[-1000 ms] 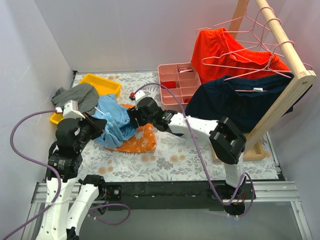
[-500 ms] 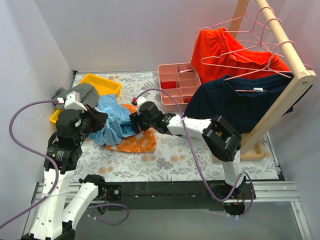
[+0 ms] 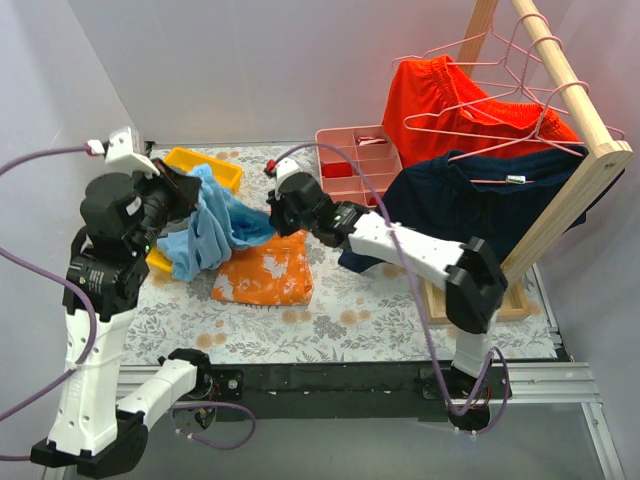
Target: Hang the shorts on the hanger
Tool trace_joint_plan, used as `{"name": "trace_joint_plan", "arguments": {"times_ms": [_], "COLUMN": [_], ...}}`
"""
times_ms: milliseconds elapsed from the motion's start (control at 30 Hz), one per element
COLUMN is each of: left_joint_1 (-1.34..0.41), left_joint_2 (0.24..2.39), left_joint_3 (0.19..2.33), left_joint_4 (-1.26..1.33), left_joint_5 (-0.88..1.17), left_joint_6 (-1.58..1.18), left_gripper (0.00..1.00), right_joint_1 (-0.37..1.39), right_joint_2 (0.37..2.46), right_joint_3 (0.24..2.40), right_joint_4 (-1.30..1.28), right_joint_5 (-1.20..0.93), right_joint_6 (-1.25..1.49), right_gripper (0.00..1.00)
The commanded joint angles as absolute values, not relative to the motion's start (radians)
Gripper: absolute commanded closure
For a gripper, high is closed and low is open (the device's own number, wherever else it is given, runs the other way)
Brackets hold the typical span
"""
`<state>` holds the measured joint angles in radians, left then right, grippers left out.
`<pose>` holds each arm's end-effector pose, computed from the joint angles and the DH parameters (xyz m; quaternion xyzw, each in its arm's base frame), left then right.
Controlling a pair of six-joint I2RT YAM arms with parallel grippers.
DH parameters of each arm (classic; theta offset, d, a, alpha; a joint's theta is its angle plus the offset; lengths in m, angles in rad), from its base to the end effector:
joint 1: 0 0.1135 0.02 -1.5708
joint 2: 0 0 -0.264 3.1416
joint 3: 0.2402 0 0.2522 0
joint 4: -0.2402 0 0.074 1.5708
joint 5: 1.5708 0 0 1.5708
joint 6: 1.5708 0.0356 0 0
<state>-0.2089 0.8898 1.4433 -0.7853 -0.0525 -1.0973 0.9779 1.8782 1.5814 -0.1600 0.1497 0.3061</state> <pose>0.1347 -0.0266 0.4733 -0.3516 0.7008 -0.3606 0.5052 0.2557 0.3700 0.3027 -0.2417 0.8122 0.2648 0.4602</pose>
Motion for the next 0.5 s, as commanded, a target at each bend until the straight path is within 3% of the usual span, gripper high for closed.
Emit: {"name": "trace_joint_plan", "arguments": {"times_ms": [0, 200, 467], "left_joint_1": [-0.233, -0.245, -0.262], "left_joint_2": [0.98, 1.115, 1.183], "left_joint_3": [1.664, 1.844, 1.796], "left_joint_4": [-0.755, -0.77, -0.767], "left_joint_5": [-0.126, -0.104, -0.095], "left_joint_6": [-0.999, -0.996, -1.009], "left_gripper": [1.0, 1.0, 1.0], "right_joint_1": [0.992, 0.997, 0.997], "right_joint_2": [1.646, 1.548, 1.526], "right_joint_3": [1.767, 1.93, 1.993], "right_joint_4": [-0.276, -0.356, -0.414], "right_joint_5": [0.288, 0.383, 0.452], "right_joint_6": [0.247, 0.181, 0.166], "right_gripper": [0.99, 0.99, 0.99]}}
